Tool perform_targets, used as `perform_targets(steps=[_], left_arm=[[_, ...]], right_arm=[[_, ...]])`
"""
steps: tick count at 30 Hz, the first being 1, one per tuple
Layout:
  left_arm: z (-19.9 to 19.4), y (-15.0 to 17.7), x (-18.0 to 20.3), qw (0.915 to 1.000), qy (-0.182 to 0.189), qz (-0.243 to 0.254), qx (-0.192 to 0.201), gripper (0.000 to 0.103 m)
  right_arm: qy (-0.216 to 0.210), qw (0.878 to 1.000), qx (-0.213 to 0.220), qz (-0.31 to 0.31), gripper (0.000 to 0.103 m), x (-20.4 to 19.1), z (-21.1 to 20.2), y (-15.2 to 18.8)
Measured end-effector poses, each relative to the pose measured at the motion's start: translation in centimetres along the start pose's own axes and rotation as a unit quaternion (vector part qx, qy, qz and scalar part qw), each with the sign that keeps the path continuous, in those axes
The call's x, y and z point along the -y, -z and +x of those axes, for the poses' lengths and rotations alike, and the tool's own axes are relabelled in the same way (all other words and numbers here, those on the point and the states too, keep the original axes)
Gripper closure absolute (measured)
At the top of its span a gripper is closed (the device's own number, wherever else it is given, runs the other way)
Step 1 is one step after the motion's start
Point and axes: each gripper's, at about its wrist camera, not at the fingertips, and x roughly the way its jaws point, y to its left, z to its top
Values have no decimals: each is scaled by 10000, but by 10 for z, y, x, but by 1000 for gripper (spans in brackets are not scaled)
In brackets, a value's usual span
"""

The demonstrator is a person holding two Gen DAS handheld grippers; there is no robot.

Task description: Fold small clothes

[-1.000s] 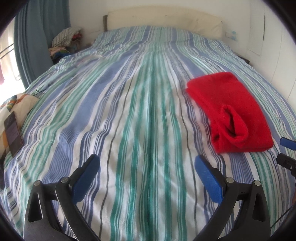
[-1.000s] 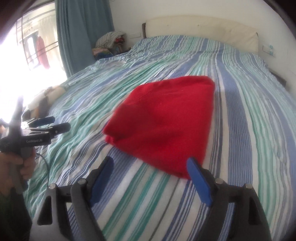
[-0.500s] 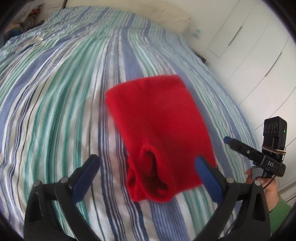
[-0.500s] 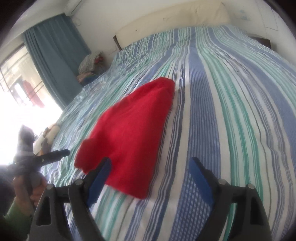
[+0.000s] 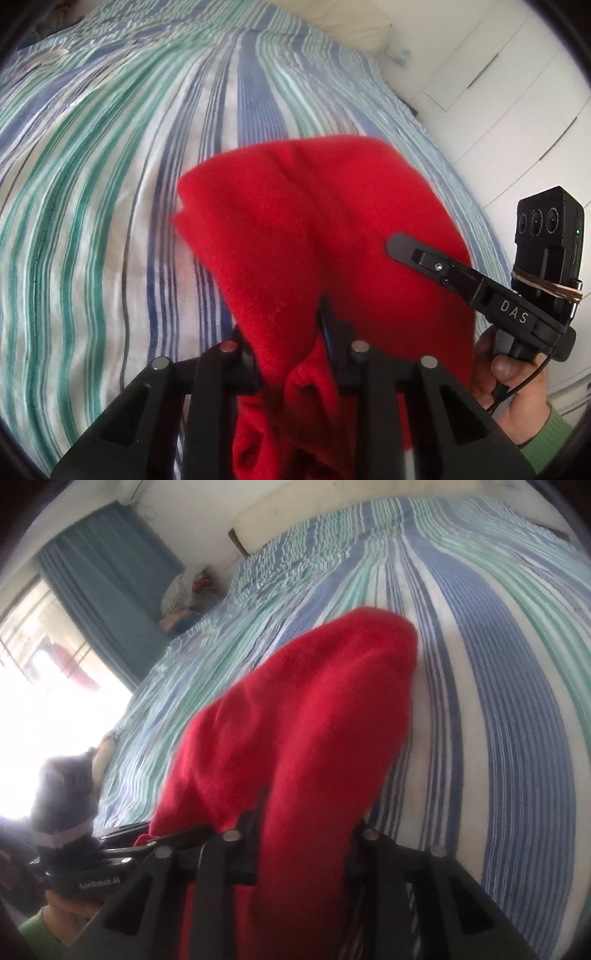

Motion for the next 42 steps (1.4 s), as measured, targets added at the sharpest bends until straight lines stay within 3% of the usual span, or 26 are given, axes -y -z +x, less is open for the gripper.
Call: perform_targets(steps=[5, 7, 8, 10, 11, 12, 13, 14, 16, 18, 20, 23, 26, 28, 30, 32, 35, 42], left_arm=[[-64, -29, 44, 9961, 481, 317, 665, 80], [-81, -38, 57, 9945, 602, 386, 759, 78], [-82, -41, 61, 9948, 612, 397, 704, 74], [-71, -35, 61, 9975, 433, 361, 419, 56], [-61, -26, 58, 9989, 221, 325, 265, 40], [-54, -11, 53, 9994, -89, 313, 147, 34], [-49, 7, 50, 9984, -433, 358, 70, 34], [-47, 28, 48, 9961, -755, 452, 3, 34], [-58, 74, 47, 9913, -1164, 617, 27, 33], [-77, 114, 57, 9883, -1328, 738, 117, 16], [-96, 146, 74, 9885, -1232, 830, 290, 3], [-107, 181, 96, 9881, -1133, 896, 538, 1], [-74, 196, 97, 9850, -1466, 837, 355, 1], [-45, 203, 91, 9788, -1888, 793, 26, 1], [-42, 213, 98, 9725, -2063, 1069, 135, 0], [-42, 211, 100, 9717, -2121, 1036, 109, 0], [-42, 211, 99, 9720, -2125, 1001, 89, 0], [-39, 215, 97, 9722, -2115, 997, 152, 0]], right_arm=[[22, 9945, 646, -828, 78, -42, -71, -32], [-37, 9915, 886, -950, 78, -52, -100, -50], [-65, 9905, 956, -985, 78, -54, -112, -58], [-107, 9911, 958, -918, 76, -52, -123, -70], [-128, 9935, 819, -785, 70, -45, -123, -72], [-90, 9962, 611, -612, 59, -37, -117, -69], [96, 9979, 415, -479, 49, -26, -112, -61], [381, 9980, 250, -434, 30, -14, -109, -47], [957, 9939, 107, -538, 27, 6, -114, -9], [1255, 9902, -53, -605, 27, 23, -130, 37], [1432, 9881, -183, -525, 27, 31, -154, 84], [1798, 9817, -295, -550, 23, 13, -185, 140], [2255, 9728, -31, -530, 0, -15, -204, 179], [2429, 9690, 67, -441, 0, -22, -201, 196], [2612, 9647, 42, -348, 0, -17, -190, 210], [2706, 9622, -177, -245, 0, -6, -174, 224], [2684, 9628, 57, -297, 0, -3, -176, 233], [2766, 9602, 153, -356, 0, -8, -174, 238]])
